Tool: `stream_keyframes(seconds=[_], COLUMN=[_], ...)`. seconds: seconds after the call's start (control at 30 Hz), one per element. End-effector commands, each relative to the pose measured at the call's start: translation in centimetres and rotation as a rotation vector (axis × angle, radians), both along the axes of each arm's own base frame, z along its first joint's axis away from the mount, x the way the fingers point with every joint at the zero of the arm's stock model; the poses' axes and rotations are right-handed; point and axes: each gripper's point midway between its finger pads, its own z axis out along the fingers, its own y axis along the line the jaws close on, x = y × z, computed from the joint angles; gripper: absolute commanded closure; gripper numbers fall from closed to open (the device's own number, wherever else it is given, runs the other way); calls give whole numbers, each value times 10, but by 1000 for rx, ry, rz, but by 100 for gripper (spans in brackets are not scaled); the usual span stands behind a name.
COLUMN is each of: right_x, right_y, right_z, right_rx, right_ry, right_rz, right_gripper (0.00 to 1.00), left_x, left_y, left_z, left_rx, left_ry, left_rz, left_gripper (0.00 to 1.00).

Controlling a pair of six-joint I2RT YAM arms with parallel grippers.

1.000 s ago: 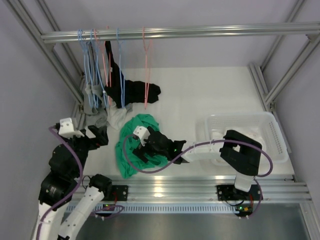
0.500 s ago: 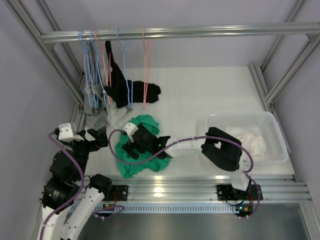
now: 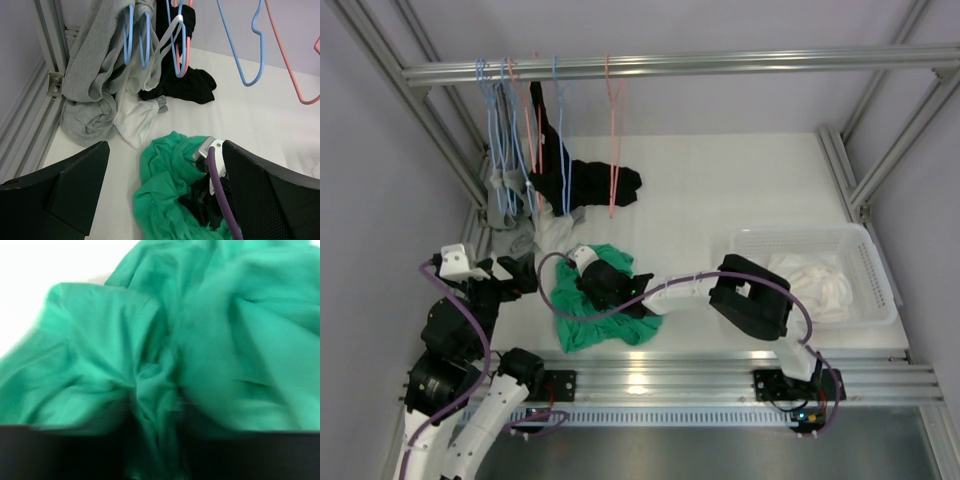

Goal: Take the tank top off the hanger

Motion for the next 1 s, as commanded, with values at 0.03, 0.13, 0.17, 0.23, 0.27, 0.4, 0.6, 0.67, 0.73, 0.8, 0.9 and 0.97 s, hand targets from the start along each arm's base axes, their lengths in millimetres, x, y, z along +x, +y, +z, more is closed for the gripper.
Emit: stream_keyframes(seconds=[0.03, 0.13, 0.17, 0.23, 0.27, 0.4, 0.6, 0.67, 0.73, 0.8, 0.9, 0.97], right_x=[-57, -64, -62, -71, -74, -76, -52, -46, -44, -38, -32, -29], right_y=[-65, -84, -81, -86, -89, -110, -159, -173, -183, -196, -214, -231], right_z=[-83, -68, -36, 9, 25, 89, 157, 176, 196, 217, 266, 288], right_rx=[-259, -249, -181, -59, -17, 167, 239, 248, 277, 275, 316, 305], right_ry=[232, 175, 132, 101, 94, 30, -136, -177, -202, -244, -319, -364], right_rz=[3, -31, -41, -42, -42, -74, -192, -224, -239, -273, -310, -347], right_gripper=[100, 100, 100, 100, 100, 100, 100, 100, 100, 100, 100, 100], left_x=[3, 2, 2, 3, 4, 10, 12, 12, 12, 12, 12, 12], left_y=[-3, -1, -1, -2, -2, -4, -3, -2, -2, -2, -1, -1], left_z=[11, 13, 13, 12, 12, 8, 8, 7, 7, 7, 6, 7], left_rx=[-3, -14, -14, -15, -16, -8, -3, -3, 0, -1, 0, -2], left_ry=[-44, -53, -53, -47, -43, -14, -10, -9, -9, -8, -6, -8], left_rz=[-12, -6, -4, -4, -4, 1, 13, 15, 17, 16, 21, 24], left_gripper=[1, 1, 1, 1, 1, 1, 1, 1, 1, 1, 1, 1])
